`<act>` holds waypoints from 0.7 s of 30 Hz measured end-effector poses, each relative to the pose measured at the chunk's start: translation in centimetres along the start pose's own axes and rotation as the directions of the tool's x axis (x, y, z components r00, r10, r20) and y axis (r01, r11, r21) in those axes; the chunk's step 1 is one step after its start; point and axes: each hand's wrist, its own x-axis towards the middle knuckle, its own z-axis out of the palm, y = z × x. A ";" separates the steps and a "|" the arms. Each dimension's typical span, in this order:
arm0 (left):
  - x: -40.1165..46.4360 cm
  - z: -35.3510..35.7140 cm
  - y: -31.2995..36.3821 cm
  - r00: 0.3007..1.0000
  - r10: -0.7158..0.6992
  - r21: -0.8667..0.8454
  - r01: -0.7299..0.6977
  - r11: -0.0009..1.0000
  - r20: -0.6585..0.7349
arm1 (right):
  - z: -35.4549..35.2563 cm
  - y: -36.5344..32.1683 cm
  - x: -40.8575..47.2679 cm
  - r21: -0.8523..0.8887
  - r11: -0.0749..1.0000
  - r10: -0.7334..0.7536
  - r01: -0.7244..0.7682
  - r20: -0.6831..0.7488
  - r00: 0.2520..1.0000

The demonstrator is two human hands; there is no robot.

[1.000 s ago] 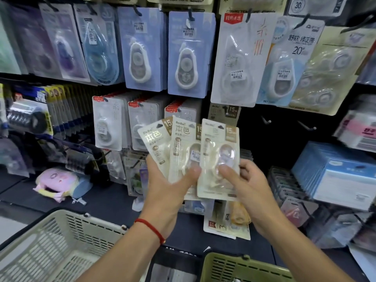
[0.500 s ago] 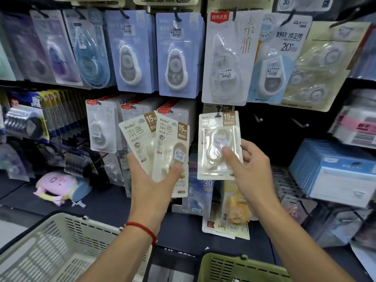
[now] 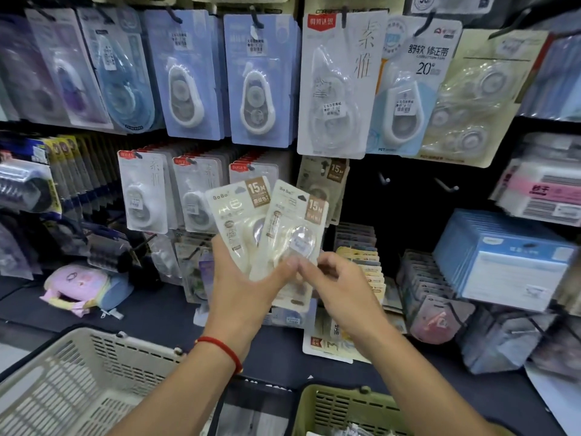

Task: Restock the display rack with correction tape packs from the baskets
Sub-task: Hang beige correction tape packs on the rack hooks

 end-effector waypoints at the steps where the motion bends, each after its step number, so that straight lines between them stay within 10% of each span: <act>1: 0.0 0.0 0.0 1.000 -0.001 -0.010 0.001 1.000 0.001 | -0.1 -0.1 0.0 0.033 0.999 -0.024 0.025 -0.053 0.998; 15: 0.1 -0.3 0.6 0.994 -0.091 -0.044 0.089 0.995 -0.064 | -2.2 -1.4 1.8 0.059 0.987 -0.123 0.148 -0.306 0.944; 21: 0.3 -0.7 0.2 0.998 -0.038 0.030 0.040 0.999 -0.040 | -2.6 -0.6 2.0 -0.374 0.926 -0.076 -0.040 -0.291 0.954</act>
